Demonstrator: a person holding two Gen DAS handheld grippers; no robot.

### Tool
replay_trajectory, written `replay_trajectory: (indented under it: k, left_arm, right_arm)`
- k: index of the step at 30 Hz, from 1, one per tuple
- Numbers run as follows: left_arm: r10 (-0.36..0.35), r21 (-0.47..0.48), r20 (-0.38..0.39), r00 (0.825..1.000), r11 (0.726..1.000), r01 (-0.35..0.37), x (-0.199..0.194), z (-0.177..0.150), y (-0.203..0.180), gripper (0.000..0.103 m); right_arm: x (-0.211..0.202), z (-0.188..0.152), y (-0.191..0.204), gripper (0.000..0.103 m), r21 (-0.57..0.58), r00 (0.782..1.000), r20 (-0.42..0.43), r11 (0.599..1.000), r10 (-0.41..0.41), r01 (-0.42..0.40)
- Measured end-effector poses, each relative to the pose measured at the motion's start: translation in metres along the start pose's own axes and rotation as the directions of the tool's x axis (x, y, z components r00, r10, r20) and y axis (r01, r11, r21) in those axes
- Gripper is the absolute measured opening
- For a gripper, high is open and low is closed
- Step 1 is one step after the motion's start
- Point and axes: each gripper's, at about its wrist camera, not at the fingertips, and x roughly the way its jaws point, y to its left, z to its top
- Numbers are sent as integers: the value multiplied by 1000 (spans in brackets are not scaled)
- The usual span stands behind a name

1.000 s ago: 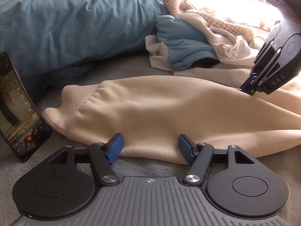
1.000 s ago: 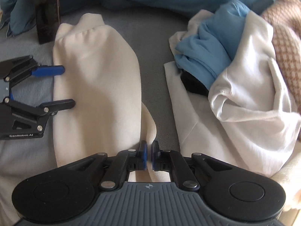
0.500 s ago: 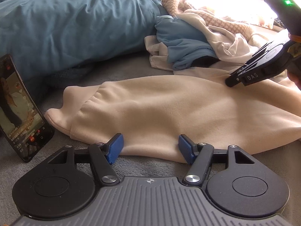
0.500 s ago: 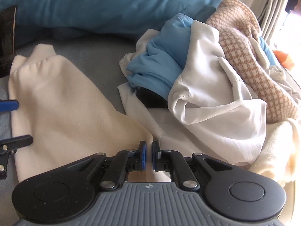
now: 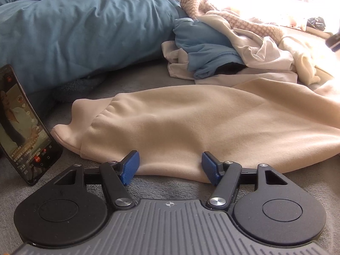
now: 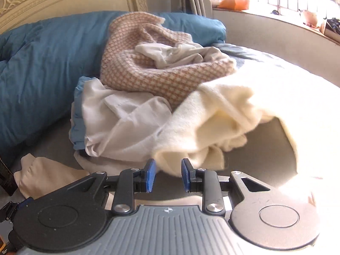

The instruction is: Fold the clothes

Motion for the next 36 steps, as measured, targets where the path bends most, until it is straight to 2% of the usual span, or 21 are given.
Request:
replay_trajectory:
  k: [4, 10, 14, 16, 20, 22, 23, 24, 27, 31, 33, 35, 36]
  left_arm:
    - [2, 2, 0, 1000, 1000, -2, -1, 0, -1, 66]
    - [12, 14, 1, 1000, 1000, -12, -2, 0, -2, 67]
    - [18, 22, 1, 1000, 1000, -18, -1, 1, -3, 67]
    - [25, 24, 3, 1000, 999, -25, -1, 1, -4, 68]
    - [47, 33, 10, 999, 998, -47, -1, 0, -8, 69]
    - [59, 42, 12, 998, 997, -60, -1, -1, -10, 70]
    - [64, 46, 13, 998, 997, -65, -1, 0, -11, 70]
    - [65, 46, 12, 998, 997, -65, -1, 0, -11, 70]
    - [66, 48, 9, 998, 997, -66, 0, 0, -10, 72]
    - [67, 48, 4, 998, 997, -68, 1, 1, -8, 77]
    - [72, 41, -2, 997, 997, -72, 2, 2, -8, 79]
    - [79, 36, -8, 997, 996, -78, 3, 3, -8, 81]
    - [83, 34, -9, 997, 996, -82, 3, 4, -8, 83]
  right_arm:
    - [15, -36, -14, 29, -23, 981, -189, 999, 37, -42]
    - [69, -71, -9, 27, -25, 979, -201, 999, -44, 40]
    - [45, -59, -34, 27, 136, 989, -145, 991, 26, -6]
    - [21, -53, -56, 28, 223, 996, -84, 975, 17, 2]
    - [8, -45, -102, 28, 340, 997, -33, 937, -73, 80]
    - [23, -44, -121, 27, 363, 990, -67, 921, -128, 144]
    - [31, -45, -130, 22, 380, 985, -86, 909, -152, 174]
    - [37, -48, -139, 14, 423, 983, -95, 888, -155, 181]
    - [35, -62, -168, 8, 616, 997, -33, 783, -77, 81]
    - [24, -81, -205, 9, 801, 996, 84, 593, 22, -81]
    - [7, -89, -221, 16, 847, 986, 159, 507, 45, -160]
    - [-18, -95, -236, 21, 866, 977, 210, 457, 32, -201]
    - [-31, -97, -243, 22, 870, 975, 222, 447, 23, -209]
